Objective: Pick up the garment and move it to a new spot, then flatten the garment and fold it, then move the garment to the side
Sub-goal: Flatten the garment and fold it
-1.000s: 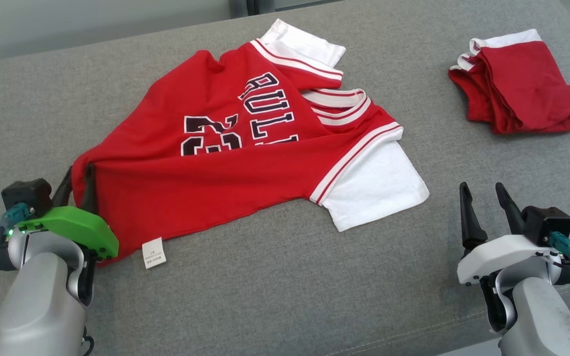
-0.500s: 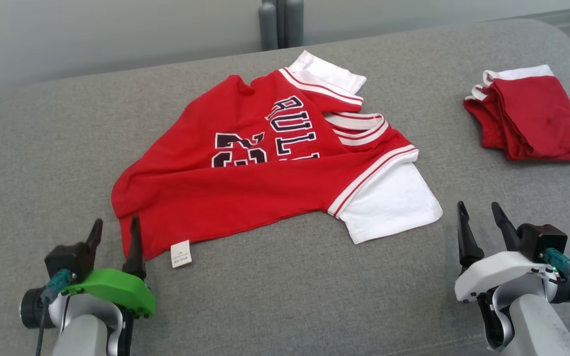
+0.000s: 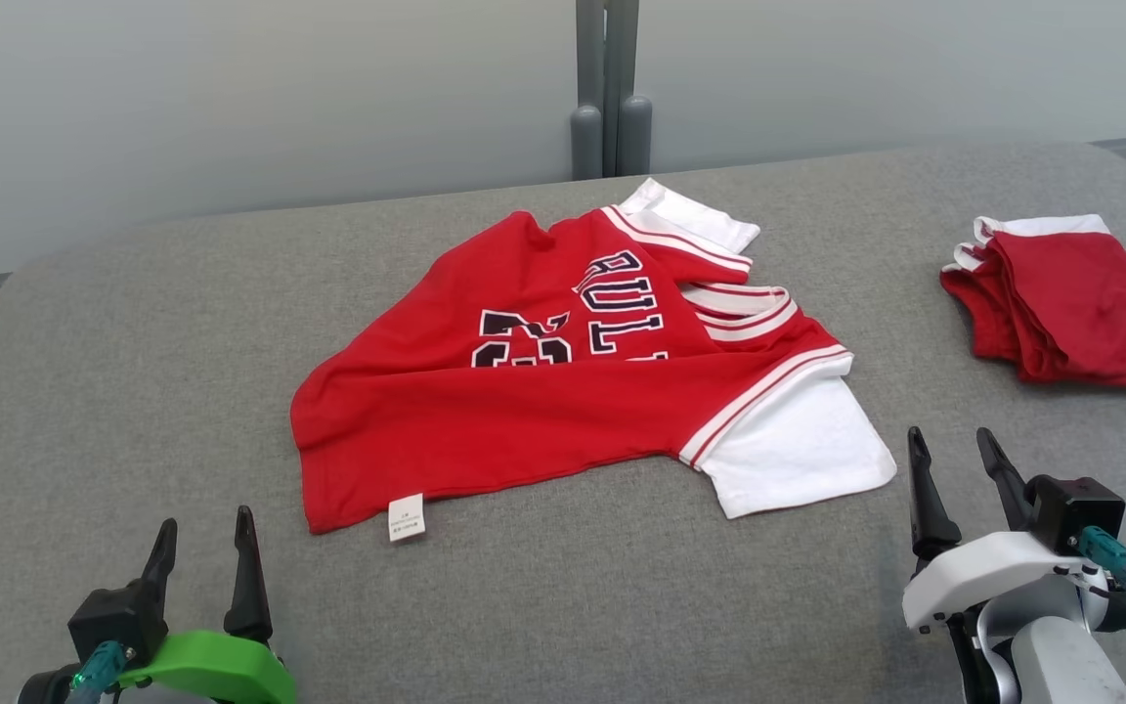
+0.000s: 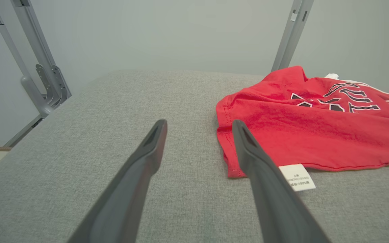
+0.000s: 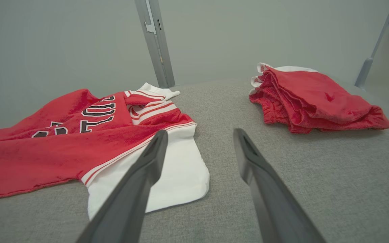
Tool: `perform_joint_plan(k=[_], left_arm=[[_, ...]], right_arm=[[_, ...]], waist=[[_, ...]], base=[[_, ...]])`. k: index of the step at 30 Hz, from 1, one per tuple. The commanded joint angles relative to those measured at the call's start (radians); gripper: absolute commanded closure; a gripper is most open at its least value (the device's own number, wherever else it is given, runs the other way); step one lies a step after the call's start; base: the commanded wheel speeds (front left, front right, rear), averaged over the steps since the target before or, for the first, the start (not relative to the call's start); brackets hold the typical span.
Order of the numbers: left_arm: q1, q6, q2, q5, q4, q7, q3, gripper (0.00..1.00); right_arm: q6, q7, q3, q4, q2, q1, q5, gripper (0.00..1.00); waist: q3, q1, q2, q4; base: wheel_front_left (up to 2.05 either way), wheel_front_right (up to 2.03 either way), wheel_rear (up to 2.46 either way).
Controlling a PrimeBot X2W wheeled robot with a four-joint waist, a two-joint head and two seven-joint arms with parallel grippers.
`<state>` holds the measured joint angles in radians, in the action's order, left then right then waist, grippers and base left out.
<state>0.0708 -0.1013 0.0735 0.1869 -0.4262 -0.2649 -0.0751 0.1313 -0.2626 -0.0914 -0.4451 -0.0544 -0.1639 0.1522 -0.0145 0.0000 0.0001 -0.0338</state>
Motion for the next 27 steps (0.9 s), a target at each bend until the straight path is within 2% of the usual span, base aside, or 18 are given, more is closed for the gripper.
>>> perform_joint_plan(k=[1, 15, 27], left_arm=[[-0.019, -0.003, -0.005, -0.01, 0.009, 0.001, -0.008, 0.0], [-0.101, -0.017, -0.019, -0.064, 0.095, 0.001, -0.001, 0.0], [-0.121, -0.022, -0.022, -0.068, 0.078, 0.001, 0.036, 0.0]], right_arm=[[-0.001, -0.002, 0.003, 0.012, -0.002, 0.018, -0.015, 0.0], [-0.001, -0.002, 0.033, 0.063, -0.003, 0.075, -0.076, 0.0], [-0.001, -0.002, 0.036, 0.057, 0.0, 0.104, -0.08, 0.0]], waist=[[0.015, 0.0, -0.0001, 0.014], [0.054, 0.0, -0.0001, 0.065], [0.065, 0.0, -0.0001, 0.087]], base=[[0.0, 0.0, 0.0], [0.0, 0.0, 0.0], [0.0, 0.0, 0.0]])
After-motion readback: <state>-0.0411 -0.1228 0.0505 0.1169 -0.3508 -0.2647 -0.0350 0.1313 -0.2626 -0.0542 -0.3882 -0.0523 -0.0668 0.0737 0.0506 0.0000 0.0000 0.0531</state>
